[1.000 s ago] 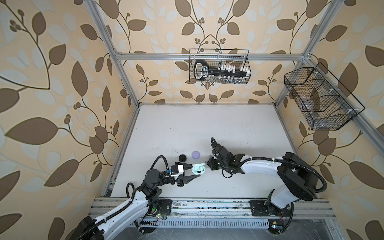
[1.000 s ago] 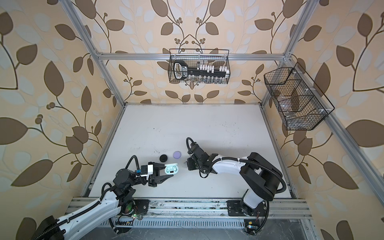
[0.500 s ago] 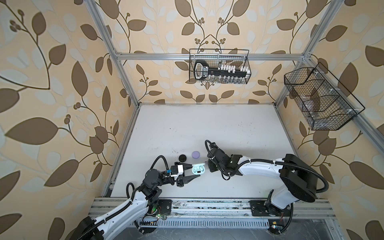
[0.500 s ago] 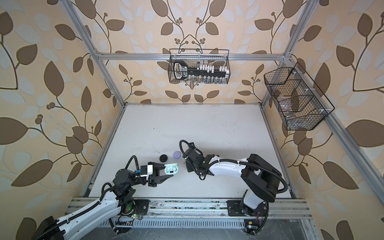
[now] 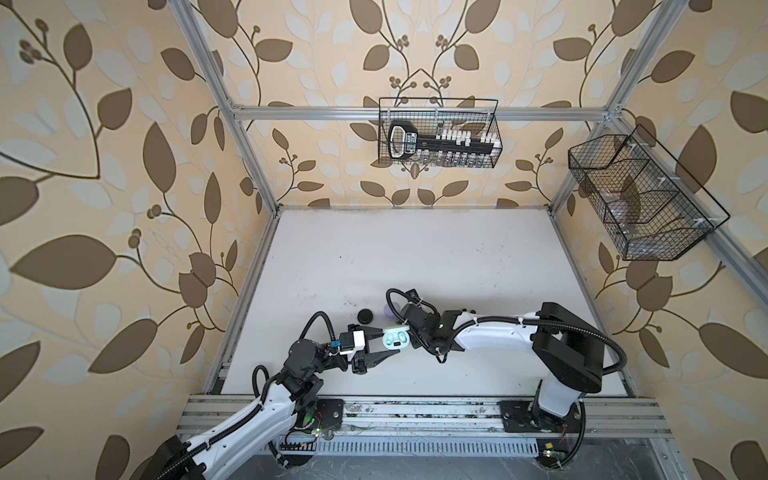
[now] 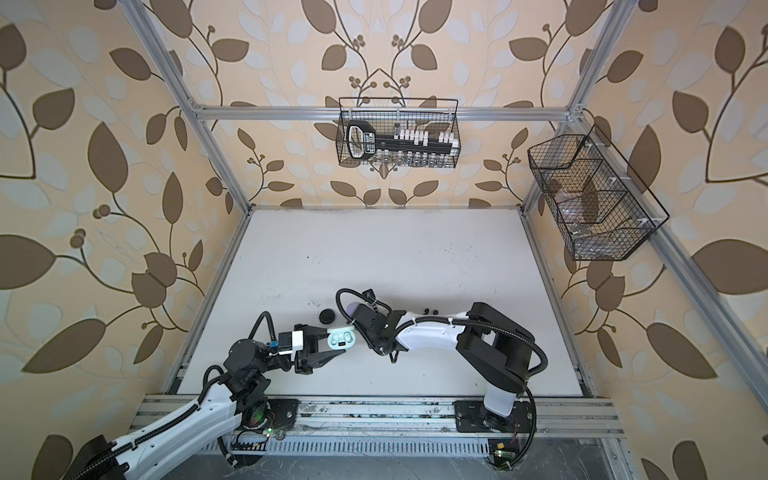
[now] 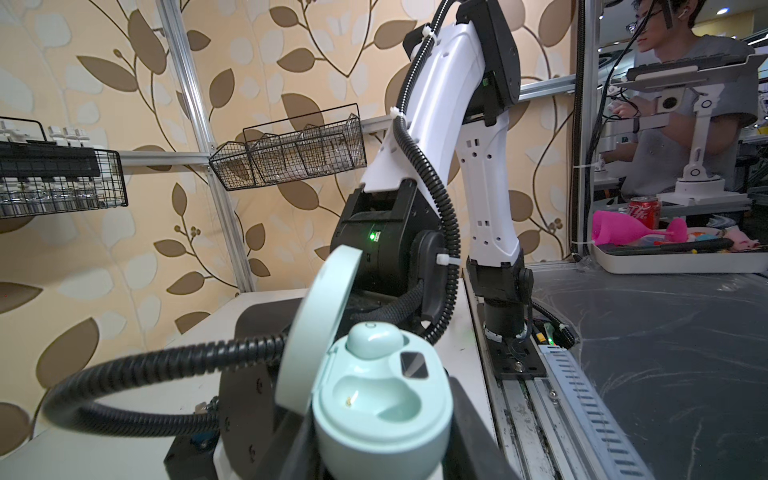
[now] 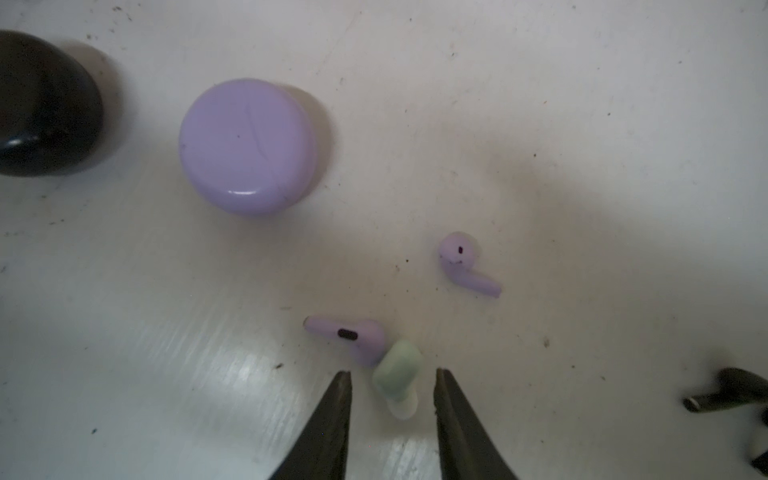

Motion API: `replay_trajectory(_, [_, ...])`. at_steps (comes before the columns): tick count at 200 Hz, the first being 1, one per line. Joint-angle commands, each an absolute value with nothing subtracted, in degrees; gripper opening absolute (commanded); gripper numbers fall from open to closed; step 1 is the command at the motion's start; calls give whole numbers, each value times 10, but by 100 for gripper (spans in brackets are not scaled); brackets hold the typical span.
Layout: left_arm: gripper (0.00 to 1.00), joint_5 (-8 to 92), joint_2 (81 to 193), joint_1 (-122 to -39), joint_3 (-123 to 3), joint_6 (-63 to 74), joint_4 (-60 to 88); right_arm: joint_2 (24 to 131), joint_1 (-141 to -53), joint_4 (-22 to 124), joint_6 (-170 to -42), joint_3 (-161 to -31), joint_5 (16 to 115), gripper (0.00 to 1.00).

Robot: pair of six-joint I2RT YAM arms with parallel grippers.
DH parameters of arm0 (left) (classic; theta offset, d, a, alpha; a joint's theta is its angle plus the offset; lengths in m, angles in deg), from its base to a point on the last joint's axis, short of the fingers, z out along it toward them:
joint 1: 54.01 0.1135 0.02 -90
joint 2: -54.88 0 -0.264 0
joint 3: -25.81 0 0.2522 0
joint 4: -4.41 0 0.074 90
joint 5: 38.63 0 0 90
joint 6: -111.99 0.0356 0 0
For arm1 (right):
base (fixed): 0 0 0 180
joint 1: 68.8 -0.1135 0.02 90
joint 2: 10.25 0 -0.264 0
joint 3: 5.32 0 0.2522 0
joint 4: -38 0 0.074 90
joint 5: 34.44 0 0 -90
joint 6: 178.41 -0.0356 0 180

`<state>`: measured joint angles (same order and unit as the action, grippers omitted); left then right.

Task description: Insert the wireless bluetooth earbuds into the charging case

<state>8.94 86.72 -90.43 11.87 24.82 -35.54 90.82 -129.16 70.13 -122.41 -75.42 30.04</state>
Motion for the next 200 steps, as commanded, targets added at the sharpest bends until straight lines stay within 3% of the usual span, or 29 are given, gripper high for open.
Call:
replay_trajectory(1, [0, 95, 860, -908, 117, 251, -372, 928, -1294, 731, -1217, -776, 274, 35])
replay_trajectory(200, [0, 100, 850, -910, 120, 249, -374, 938, -1272, 736, -1230, -764, 260, 32])
